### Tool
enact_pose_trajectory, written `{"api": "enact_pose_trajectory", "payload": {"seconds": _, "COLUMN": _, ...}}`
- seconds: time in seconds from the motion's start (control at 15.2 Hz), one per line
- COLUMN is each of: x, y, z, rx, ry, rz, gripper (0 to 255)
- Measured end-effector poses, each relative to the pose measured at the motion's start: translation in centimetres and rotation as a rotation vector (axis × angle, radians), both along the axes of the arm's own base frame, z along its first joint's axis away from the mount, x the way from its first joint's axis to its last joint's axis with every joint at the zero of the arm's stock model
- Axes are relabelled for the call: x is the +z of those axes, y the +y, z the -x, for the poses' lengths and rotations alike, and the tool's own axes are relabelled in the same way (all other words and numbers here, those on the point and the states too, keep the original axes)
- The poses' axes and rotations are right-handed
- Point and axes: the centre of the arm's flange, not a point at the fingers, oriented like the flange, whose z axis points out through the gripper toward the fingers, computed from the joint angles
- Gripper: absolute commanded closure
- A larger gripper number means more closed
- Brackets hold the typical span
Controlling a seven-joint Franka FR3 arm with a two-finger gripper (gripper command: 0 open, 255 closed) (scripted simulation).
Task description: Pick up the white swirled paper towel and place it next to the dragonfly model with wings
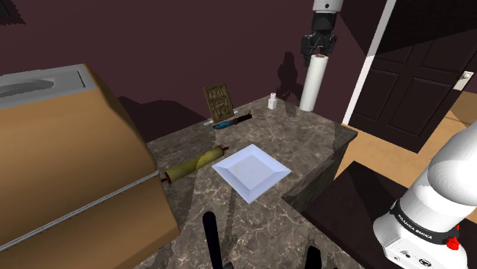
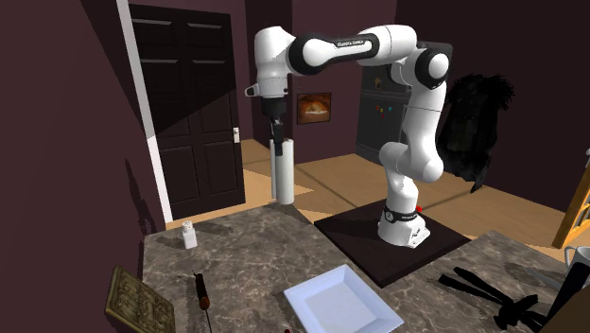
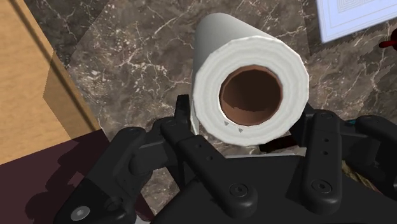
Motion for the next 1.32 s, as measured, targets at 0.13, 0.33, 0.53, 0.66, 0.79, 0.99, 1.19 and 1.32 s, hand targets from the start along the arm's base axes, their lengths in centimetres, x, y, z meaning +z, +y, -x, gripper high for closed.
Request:
{"api": "enact_pose_trajectory", "payload": {"seconds": 0.13, "x": 0.9, "y": 0.0, "z": 0.1, "rx": 0.000, "ry": 0.000, "rz": 0.000, "gripper": 255}}
{"api": "enact_pose_trajectory", "payload": {"seconds": 0.33, "x": 2.4, "y": 0.0, "z": 0.1, "rx": 0.000, "ry": 0.000, "rz": 0.000, "gripper": 255}}
{"api": "enact_pose_trajectory", "payload": {"seconds": 0.53, "x": 4.0, "y": 0.1, "z": 0.1, "rx": 0.000, "ry": 0.000, "rz": 0.000, "gripper": 255}}
{"api": "enact_pose_trajectory", "payload": {"seconds": 0.66, "x": 5.2, "y": 0.1, "z": 0.0, "rx": 0.000, "ry": 0.000, "rz": 0.000, "gripper": 255}}
{"api": "enact_pose_trajectory", "payload": {"seconds": 0.79, "x": 6.2, "y": 0.1, "z": 0.1, "rx": 0.000, "ry": 0.000, "rz": 0.000, "gripper": 255}}
{"api": "enact_pose_trajectory", "payload": {"seconds": 0.99, "x": 7.6, "y": 0.0, "z": 0.1, "rx": 0.000, "ry": 0.000, "rz": 0.000, "gripper": 255}}
{"api": "enact_pose_trajectory", "payload": {"seconds": 1.19, "x": 9.2, "y": -0.1, "z": 0.0, "rx": 0.000, "ry": 0.000, "rz": 0.000, "gripper": 255}}
{"api": "enact_pose_trajectory", "payload": {"seconds": 1.32, "x": 10.4, "y": 0.1, "z": 0.1, "rx": 0.000, "ry": 0.000, "rz": 0.000, "gripper": 255}}
